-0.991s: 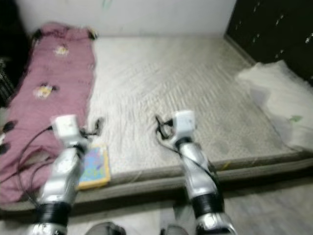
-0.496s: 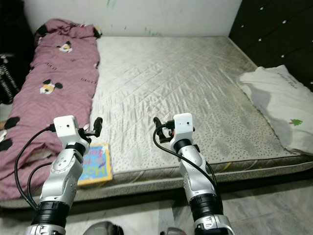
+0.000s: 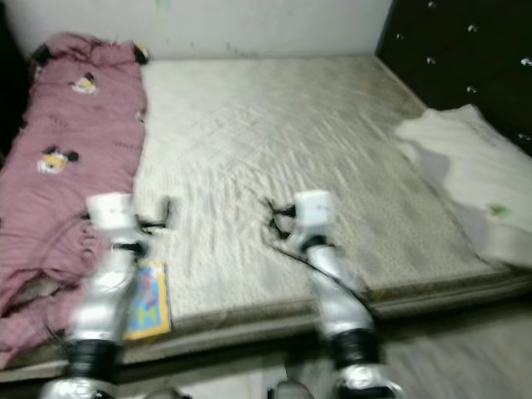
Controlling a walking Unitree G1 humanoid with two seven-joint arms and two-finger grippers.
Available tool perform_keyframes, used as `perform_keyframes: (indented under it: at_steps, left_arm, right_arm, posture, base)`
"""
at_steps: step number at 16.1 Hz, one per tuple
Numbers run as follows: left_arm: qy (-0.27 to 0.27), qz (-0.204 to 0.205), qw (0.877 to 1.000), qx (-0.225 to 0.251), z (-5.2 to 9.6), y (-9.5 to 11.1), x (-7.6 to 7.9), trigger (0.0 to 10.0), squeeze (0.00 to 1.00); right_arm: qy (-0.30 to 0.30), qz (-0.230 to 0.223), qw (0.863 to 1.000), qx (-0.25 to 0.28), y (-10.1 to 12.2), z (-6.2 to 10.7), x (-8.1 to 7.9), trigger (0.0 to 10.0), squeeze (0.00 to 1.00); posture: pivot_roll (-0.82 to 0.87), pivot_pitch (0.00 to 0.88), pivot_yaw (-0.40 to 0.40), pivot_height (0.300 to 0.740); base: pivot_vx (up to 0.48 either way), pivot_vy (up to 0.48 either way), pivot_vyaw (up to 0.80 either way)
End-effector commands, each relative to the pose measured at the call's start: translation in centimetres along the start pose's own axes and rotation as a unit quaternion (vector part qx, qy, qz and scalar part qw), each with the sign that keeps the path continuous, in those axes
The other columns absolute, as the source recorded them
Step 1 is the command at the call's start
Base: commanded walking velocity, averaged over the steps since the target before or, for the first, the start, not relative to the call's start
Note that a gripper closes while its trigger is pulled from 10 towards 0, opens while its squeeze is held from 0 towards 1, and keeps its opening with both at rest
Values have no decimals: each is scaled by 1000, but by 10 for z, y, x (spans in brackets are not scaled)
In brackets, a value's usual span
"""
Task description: Clean up the room
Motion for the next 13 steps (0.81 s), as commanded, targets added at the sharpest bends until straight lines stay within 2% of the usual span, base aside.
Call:
perform_keyframes:
  at_steps: [1,6,7,8,13]
  left_arm:
    - [15,-7,1000,-4,1,1,-14,10000,0]
    - [19,-6,1000,-6,0,0,-15,10000,0]
    - [19,-7,1000,-6,0,0,-15,10000,0]
    - [20,-7,1000,-6,0,0,-15,10000,0]
    - [22,-7,1000,-6,0,1,-16,10000,0]
  right_arm:
    - [13,-7,1000,4,3,-4,-11,10000,0]
    - [10,-11,1000,3,3,-5,-10,10000,0]
    - [10,-11,1000,2,3,-5,-10,10000,0]
    - [9,-11,1000,2,3,-5,-10,10000,0]
    - [11,-9,1000,0,2,-5,-11,10000,0]
  posture:
    - [-5,0,-41,740]
    - [-7,0,-39,740]
    - [-7,0,-39,740]
    - [-7,0,-39,740]
    - [-7,0,-39,740]
  base:
    - [0,0,0]
    - [0,0,0]
    - [0,247,-613]
    - [0,480,-700]
    - [0,480,0]
Point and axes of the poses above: a point about 5 cm out from each wrist's last joint towards the gripper, its own z axis pointing back from the gripper into the wrist, its own y axis along the axis of the wrist's last joint, x = y × z, the point moved 3 cm from there along -z, pointing out of the wrist towards the gripper, and after that the axes turned 1 degree about -z, right-handed, at the moved point
